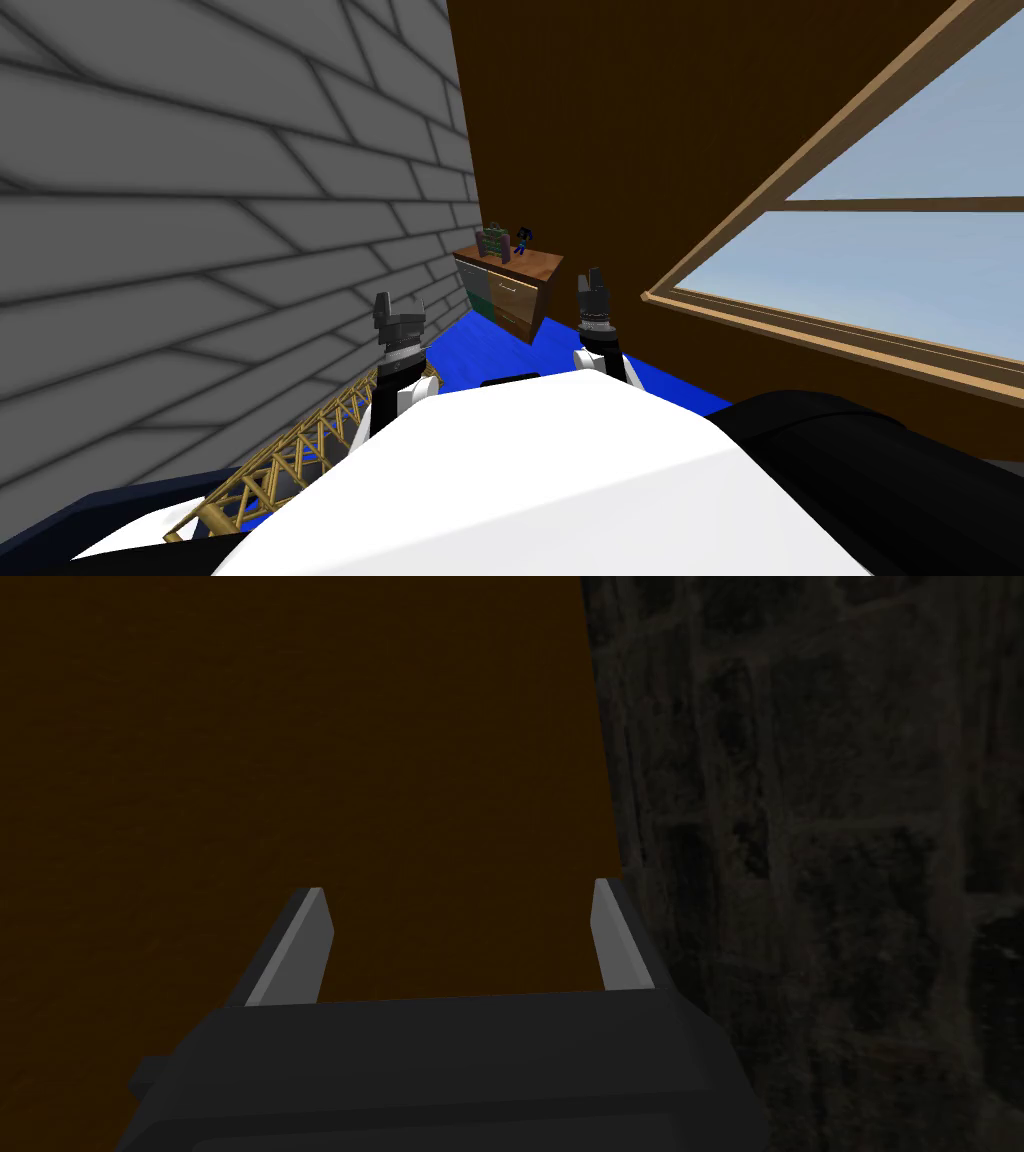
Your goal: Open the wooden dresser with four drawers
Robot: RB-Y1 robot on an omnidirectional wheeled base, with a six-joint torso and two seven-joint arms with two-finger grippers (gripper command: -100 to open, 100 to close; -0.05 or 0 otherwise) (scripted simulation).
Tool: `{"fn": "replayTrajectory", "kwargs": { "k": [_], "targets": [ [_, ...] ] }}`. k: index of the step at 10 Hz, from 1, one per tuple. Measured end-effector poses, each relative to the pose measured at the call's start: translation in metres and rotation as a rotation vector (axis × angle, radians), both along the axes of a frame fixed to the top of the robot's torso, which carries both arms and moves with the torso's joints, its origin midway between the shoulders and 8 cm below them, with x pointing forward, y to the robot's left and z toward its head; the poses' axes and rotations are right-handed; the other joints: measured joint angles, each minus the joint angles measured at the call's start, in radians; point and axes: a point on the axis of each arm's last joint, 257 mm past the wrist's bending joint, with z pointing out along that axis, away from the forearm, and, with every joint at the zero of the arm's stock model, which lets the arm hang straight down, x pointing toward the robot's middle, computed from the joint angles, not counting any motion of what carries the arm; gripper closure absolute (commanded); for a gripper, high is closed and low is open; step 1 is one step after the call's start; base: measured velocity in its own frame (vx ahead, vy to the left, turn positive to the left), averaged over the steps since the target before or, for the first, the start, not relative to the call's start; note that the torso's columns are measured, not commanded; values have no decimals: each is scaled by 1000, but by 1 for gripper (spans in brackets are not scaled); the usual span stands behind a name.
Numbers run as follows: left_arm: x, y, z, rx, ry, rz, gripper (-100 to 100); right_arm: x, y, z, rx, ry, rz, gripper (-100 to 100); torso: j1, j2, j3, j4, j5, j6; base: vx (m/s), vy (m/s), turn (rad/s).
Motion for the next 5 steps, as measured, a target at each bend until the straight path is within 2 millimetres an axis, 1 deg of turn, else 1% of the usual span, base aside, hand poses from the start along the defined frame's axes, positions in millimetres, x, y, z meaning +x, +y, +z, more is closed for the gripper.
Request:
{"fn": "replayTrajectory", "kwargs": {
  "k": [1,2,5],
  "targets": [
    [0,0,0,0,0,0,0,0,0,0,0,0,0,0,0,40,-82,41,0,0,0,0,0],
    [0,0,0,0,0,0,0,0,0,0,0,0,0,0,0,104,-209,105,0,0,0,0,0],
    [0,0,0,0,0,0,0,0,0,0,0,0,0,0,0,322,-644,322,0,0,0,0,0]
  ]
}}
